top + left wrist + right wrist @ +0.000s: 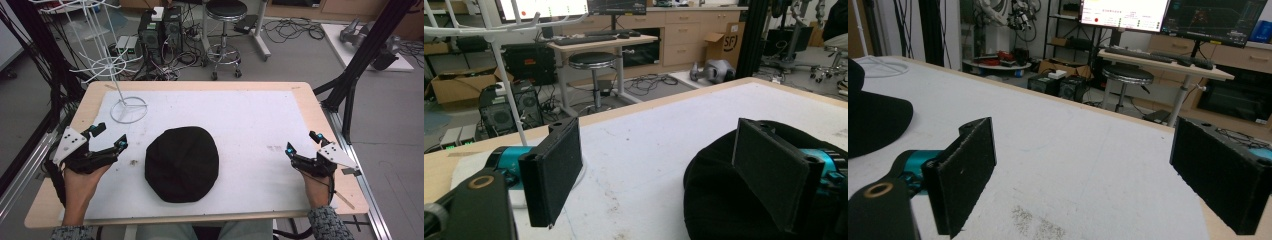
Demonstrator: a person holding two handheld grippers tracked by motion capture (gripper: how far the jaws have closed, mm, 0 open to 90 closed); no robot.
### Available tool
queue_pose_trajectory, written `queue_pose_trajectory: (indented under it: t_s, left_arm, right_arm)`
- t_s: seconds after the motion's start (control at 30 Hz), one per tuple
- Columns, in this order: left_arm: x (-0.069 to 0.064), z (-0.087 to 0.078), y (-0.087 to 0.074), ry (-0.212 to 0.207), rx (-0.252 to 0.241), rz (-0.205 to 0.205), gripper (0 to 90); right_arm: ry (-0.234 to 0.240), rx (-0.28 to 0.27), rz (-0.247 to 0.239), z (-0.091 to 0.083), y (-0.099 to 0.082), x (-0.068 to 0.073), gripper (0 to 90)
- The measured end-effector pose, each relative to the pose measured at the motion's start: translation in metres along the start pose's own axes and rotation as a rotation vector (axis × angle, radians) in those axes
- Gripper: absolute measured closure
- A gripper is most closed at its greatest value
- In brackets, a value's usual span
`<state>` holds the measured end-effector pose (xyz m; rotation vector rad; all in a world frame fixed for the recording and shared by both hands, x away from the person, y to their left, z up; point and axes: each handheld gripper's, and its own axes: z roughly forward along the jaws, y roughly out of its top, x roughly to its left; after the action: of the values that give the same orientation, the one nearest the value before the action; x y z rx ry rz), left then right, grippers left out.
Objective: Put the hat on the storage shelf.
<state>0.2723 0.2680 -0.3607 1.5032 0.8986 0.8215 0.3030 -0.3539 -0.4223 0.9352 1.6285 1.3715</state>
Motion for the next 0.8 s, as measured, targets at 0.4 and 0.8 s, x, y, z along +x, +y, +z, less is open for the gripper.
queue_pose_trajectory:
  t_s: [0.4, 0.8]
  left_arm:
    - [-0.008, 0.001, 0.003, -0.078, -0.021, 0.021, 20.2]
    - [-0.031, 0.014, -0.002, -0.32, -0.018, 0.102, 20.4]
  right_arm:
    - [0.005, 0.005, -0.011, 0.001, 0.0, 0.001, 10.4]
    - [0.006, 0.015, -0.015, 0.003, 0.0, 0.001, 10.3]
